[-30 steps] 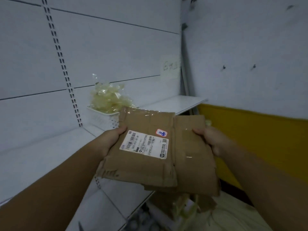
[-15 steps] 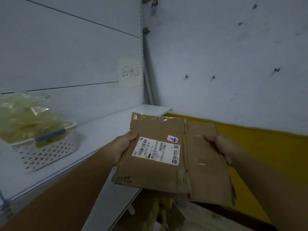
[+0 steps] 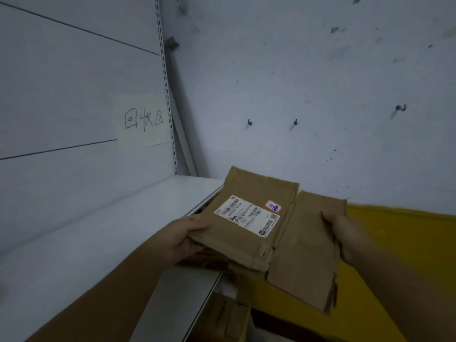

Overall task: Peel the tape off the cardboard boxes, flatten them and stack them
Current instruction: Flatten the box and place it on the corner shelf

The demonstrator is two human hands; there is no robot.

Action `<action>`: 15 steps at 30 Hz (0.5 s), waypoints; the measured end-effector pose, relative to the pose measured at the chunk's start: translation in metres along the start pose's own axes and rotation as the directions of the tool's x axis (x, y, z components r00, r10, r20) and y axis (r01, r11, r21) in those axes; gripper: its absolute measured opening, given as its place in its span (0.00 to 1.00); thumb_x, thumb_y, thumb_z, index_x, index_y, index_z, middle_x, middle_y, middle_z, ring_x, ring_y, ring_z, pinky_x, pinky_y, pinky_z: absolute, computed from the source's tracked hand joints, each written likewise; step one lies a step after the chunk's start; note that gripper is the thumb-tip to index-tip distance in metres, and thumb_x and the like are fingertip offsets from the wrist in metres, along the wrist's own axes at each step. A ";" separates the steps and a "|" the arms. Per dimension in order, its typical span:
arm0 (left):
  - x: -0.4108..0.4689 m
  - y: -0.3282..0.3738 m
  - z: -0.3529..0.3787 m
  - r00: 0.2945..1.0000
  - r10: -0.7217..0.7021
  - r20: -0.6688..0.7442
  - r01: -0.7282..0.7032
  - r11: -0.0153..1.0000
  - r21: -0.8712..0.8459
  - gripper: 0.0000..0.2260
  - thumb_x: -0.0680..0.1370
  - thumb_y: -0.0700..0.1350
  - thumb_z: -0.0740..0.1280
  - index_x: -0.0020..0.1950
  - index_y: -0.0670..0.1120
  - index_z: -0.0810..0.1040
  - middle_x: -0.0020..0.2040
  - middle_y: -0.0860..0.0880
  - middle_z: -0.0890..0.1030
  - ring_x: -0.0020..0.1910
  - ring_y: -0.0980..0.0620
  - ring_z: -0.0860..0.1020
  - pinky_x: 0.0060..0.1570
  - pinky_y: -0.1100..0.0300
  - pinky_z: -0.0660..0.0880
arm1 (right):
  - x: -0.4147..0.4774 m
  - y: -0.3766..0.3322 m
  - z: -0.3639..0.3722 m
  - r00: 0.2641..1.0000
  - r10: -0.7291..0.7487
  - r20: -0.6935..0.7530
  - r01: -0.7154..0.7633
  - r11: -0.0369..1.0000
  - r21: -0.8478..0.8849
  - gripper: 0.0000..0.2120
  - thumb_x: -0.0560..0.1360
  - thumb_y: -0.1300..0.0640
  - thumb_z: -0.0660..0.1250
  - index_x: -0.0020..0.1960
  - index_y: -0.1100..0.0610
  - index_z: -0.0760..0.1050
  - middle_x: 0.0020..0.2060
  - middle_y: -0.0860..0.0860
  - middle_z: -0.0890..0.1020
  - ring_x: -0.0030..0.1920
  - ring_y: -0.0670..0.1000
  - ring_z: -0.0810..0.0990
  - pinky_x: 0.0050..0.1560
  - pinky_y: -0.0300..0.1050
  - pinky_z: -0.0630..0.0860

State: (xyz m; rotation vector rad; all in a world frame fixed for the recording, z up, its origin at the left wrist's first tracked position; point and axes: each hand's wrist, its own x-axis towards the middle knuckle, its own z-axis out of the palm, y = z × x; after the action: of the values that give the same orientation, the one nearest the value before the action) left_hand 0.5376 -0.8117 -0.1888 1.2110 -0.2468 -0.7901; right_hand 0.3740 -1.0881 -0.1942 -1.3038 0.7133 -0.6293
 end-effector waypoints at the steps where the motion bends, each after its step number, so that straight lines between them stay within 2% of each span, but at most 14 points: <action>1: 0.012 -0.001 0.006 0.999 0.037 -0.028 -0.038 0.998 -0.043 0.13 0.75 0.35 0.65 0.58 0.40 0.76 0.51 0.40 0.84 0.44 0.45 0.83 0.39 0.54 0.82 | 0.015 -0.002 0.004 1.000 -0.019 0.004 0.019 1.000 0.003 0.18 0.78 0.53 0.62 0.64 0.61 0.70 0.48 0.57 0.79 0.45 0.60 0.79 0.43 0.57 0.76; 3: 0.034 -0.002 0.011 0.988 0.100 -0.114 -0.115 0.985 -0.129 0.12 0.75 0.36 0.65 0.58 0.43 0.77 0.50 0.42 0.84 0.46 0.45 0.83 0.38 0.54 0.82 | 0.044 -0.008 0.020 0.997 -0.065 0.044 0.064 0.998 0.018 0.12 0.79 0.53 0.61 0.58 0.59 0.72 0.48 0.57 0.80 0.47 0.62 0.79 0.42 0.59 0.78; 6: 0.056 0.010 0.005 0.955 0.183 -0.234 -0.245 0.931 -0.271 0.14 0.75 0.37 0.64 0.60 0.42 0.76 0.51 0.42 0.84 0.48 0.45 0.83 0.39 0.52 0.82 | 0.085 -0.018 0.046 0.988 -0.025 0.155 0.001 0.988 0.153 0.07 0.78 0.55 0.61 0.52 0.57 0.74 0.43 0.52 0.81 0.42 0.54 0.80 0.33 0.48 0.75; 9: 0.076 0.025 0.005 0.917 0.215 -0.336 -0.319 0.901 -0.295 0.15 0.76 0.37 0.64 0.63 0.39 0.75 0.51 0.41 0.83 0.46 0.46 0.82 0.35 0.56 0.82 | 0.126 -0.021 0.064 0.966 0.024 0.256 -0.082 0.973 0.217 0.08 0.78 0.55 0.61 0.54 0.56 0.75 0.42 0.52 0.82 0.43 0.53 0.81 0.35 0.47 0.76; 12: 0.098 0.026 0.015 0.905 0.165 -0.391 -0.287 0.917 -0.277 0.12 0.75 0.38 0.66 0.58 0.41 0.77 0.45 0.42 0.85 0.40 0.46 0.84 0.30 0.58 0.80 | 0.163 -0.015 0.081 0.959 0.049 0.278 -0.112 0.970 0.217 0.10 0.78 0.55 0.61 0.58 0.57 0.73 0.41 0.52 0.80 0.41 0.54 0.79 0.39 0.48 0.76; 15: 0.117 0.027 0.009 0.896 0.166 -0.412 -0.293 0.918 -0.267 0.10 0.74 0.38 0.66 0.55 0.41 0.79 0.48 0.41 0.85 0.42 0.45 0.84 0.33 0.53 0.81 | 0.193 -0.003 0.104 0.954 0.057 0.293 -0.110 0.980 0.167 0.15 0.79 0.53 0.59 0.62 0.60 0.70 0.47 0.56 0.78 0.43 0.55 0.76 0.46 0.51 0.74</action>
State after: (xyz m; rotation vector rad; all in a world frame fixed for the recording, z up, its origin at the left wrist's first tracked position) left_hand 0.6272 -0.8921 -0.1886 0.9748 0.0609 -0.3518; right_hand 0.5770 -1.1708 -0.2008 -1.1587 0.4577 -0.4138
